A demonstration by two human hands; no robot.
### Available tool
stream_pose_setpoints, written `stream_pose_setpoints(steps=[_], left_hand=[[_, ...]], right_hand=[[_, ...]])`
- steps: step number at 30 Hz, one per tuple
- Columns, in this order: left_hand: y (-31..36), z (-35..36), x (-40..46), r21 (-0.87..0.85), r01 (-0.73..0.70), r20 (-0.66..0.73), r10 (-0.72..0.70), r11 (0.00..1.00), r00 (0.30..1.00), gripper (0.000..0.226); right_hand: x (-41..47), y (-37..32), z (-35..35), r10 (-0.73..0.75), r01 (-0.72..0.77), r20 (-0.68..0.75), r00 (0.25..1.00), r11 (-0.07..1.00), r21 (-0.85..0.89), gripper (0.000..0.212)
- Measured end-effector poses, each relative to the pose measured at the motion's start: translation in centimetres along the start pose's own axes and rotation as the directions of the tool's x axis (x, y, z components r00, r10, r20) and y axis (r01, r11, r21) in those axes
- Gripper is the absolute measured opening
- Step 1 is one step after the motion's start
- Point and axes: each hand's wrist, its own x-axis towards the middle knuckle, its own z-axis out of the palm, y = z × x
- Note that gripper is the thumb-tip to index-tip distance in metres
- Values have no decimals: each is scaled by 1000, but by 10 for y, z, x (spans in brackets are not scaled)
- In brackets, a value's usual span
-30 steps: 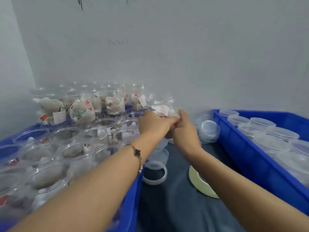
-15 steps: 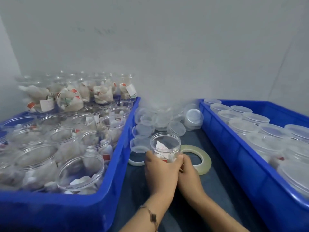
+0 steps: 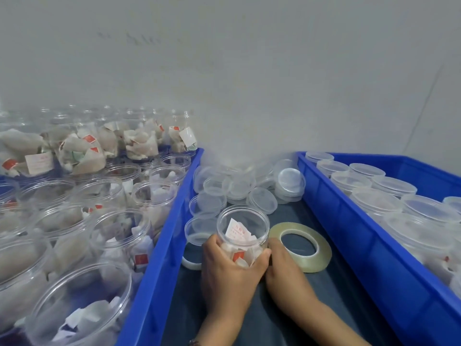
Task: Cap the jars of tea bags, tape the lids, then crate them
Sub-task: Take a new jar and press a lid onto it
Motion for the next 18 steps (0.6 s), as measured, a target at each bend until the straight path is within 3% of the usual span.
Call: stream_pose_setpoints(steps=[3, 7, 10, 13, 15, 18], left_hand=[[-3, 2, 5, -51, 18, -36, -20, 999, 999, 96], [-6, 5, 5, 9, -2, 25, 2, 1000, 1000, 101], [-8, 5, 6, -24, -12, 51, 13, 1000, 999, 102], [-7, 7, 8, -15, -3, 85, 4, 1000, 996, 103], [-7, 7, 9, -25, 4, 85, -2, 1000, 996, 103], [-6, 9, 11, -69, 34, 81, -29, 997, 996, 102]], right_hand=[[22, 9, -7, 63, -63, 0, 998, 995, -72, 51], [48, 0, -19, 152, -145, -190, 970, 988, 49, 32], [73, -13, -27, 8, 1, -246, 969, 999, 38, 23], [102, -26, -29, -224, 227, 77, 972, 973, -38, 33], [123, -27, -22, -256, 284, 259, 931, 956, -76, 33], [140, -18, -10, -253, 327, 374, 892, 934, -147, 39]])
